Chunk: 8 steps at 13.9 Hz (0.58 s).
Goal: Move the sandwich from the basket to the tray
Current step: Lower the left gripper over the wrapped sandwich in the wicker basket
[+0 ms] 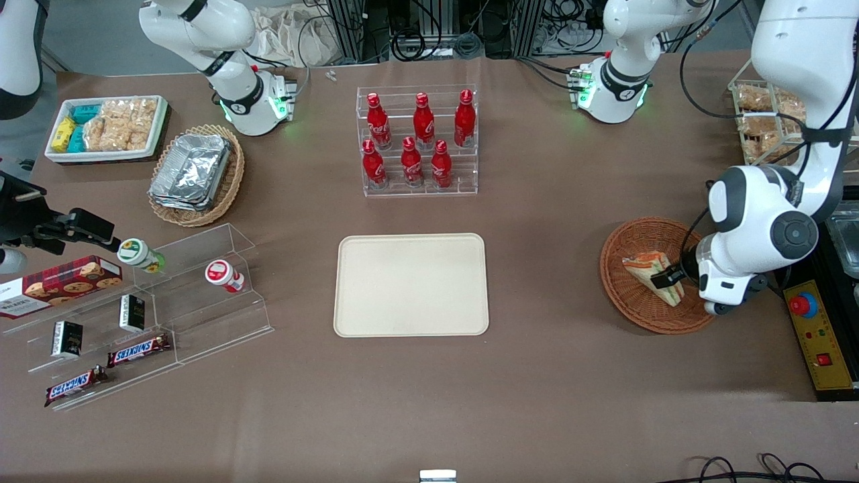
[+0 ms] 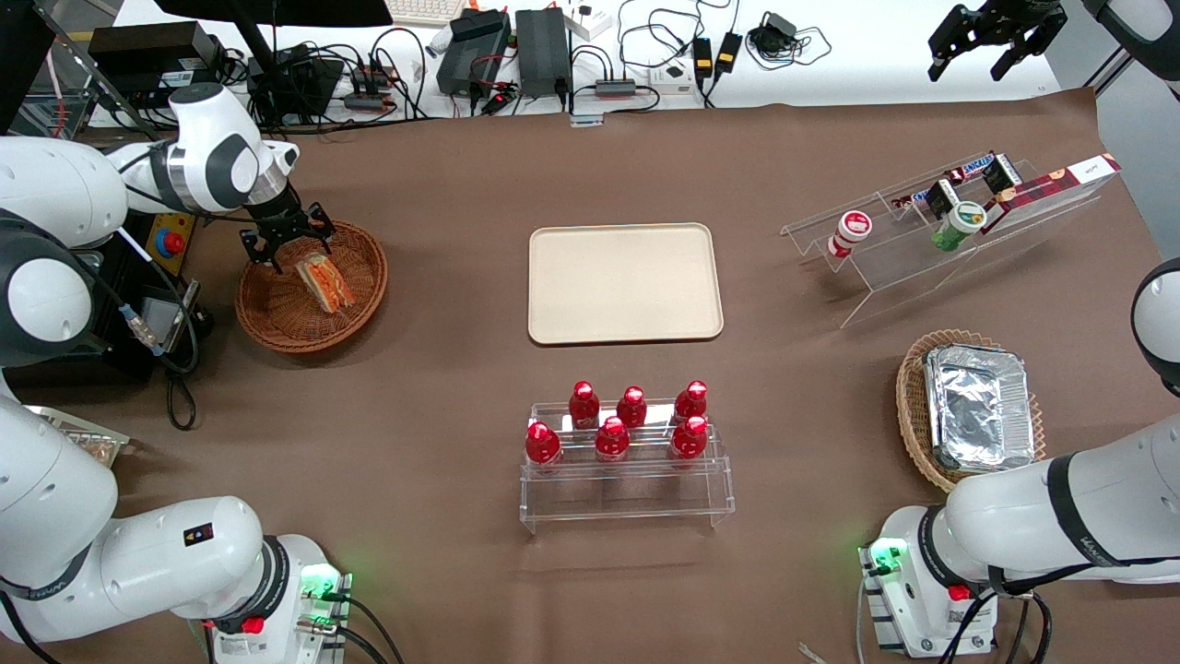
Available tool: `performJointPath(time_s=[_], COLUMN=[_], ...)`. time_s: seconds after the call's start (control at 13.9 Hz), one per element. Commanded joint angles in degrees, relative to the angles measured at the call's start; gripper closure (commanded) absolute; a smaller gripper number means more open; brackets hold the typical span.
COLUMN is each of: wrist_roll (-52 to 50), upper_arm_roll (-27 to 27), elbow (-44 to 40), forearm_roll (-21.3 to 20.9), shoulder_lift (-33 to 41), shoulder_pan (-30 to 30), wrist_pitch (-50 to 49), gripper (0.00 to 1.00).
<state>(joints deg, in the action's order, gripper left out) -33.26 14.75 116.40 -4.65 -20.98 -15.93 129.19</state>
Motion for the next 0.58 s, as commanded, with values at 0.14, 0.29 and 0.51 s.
performJointPath(time_s=[0.14, 0.29, 0.51], wrist_roll=[-3.4, -3.7, -6.4], upper_arm_roll=[0.1, 0.1, 0.1], elbow=[2.3, 3.2, 4.1], forearm_roll=[0.1, 0.1, -0.2], shoulder_lift=[-0.4, -0.4, 0.1], shoulder_pan=[-0.3, -0.2, 0.3], wrist_pitch=[4.1, 4.8, 4.8], gripper=[0.01, 0.06, 0.54])
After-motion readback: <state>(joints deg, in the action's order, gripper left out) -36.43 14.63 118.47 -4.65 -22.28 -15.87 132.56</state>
